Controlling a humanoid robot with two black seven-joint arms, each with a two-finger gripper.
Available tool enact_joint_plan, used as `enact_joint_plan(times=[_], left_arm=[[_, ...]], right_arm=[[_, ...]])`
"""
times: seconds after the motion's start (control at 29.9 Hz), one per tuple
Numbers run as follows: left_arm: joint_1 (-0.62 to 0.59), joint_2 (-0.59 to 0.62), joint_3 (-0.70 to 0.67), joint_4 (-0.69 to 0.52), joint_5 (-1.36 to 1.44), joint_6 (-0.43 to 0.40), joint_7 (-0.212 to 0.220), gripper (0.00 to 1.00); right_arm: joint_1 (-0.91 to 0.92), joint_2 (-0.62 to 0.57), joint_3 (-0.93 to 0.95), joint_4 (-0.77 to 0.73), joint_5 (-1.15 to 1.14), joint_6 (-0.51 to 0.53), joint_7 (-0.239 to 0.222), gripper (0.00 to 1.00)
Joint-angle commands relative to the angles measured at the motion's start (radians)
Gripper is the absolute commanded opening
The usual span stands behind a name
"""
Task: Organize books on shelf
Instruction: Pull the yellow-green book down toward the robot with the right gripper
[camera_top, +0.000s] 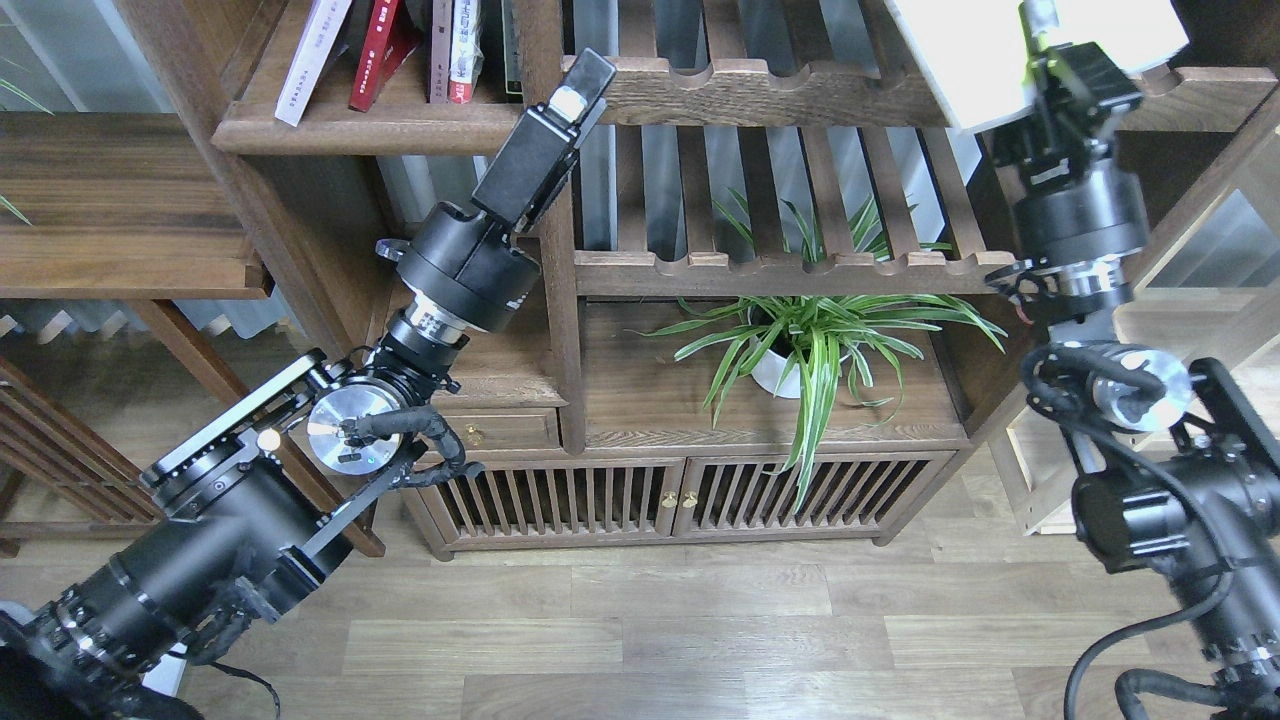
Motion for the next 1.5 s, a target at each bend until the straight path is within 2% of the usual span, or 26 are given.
enact_joint_plan(times=[0.0, 0.33, 0.67, 0.9, 1.0, 1.1, 1.2, 1.37, 1.47], left_arm=[[0.0, 0.0, -0.002, 0.002, -0.002, 0.0, 0.0, 0.98], [-0.006, 0.0, -0.002, 0.012, -0.044, 0.0, 0.003, 0.98], [-0.014, 0.009, -0.005, 0.026, -0.092, 0.0, 0.017, 0.98], [-0.014, 0.007, -0.005, 0.029, -0.1, 0.0, 0.101, 0.98], [-0.015, 0.006, -0.003, 0.029, -0.127, 0.0, 0.163, 0.98], [-0.026, 0.006, -0.005, 0.029, -0.153, 0.0, 0.203, 0.98], [-0.047, 0.006, -0.006, 0.031, -0.172, 0.0, 0.221, 0.98], [-0.072, 0.001, -0.021, 0.035, -0.228, 0.035, 0.229, 0.98], [-0.08, 0.006, -0.023, 0.037, -0.255, 0.074, 0.252, 0.98]], right_arm=[[0.002, 0.021, -0.027, 0.02, 0.0, 0.0, 0.0, 0.03], [0.0, 0.101, -0.136, 0.054, -0.002, 0.0, 0.0, 0.03], [0.002, 0.125, -0.171, 0.063, -0.005, 0.0, 0.0, 0.03], [0.006, 0.159, -0.185, 0.075, -0.006, 0.0, -0.001, 0.04], [0.009, 0.184, -0.194, 0.075, -0.009, 0.0, -0.014, 0.04], [0.009, 0.199, -0.214, 0.075, -0.014, 0.0, -0.024, 0.04], [0.009, 0.216, -0.231, 0.075, -0.017, 0.0, -0.024, 0.04], [0.002, 0.224, -0.237, 0.075, -0.029, 0.0, -0.026, 0.04], [0.002, 0.225, -0.237, 0.075, -0.031, 0.0, -0.026, 0.04]])
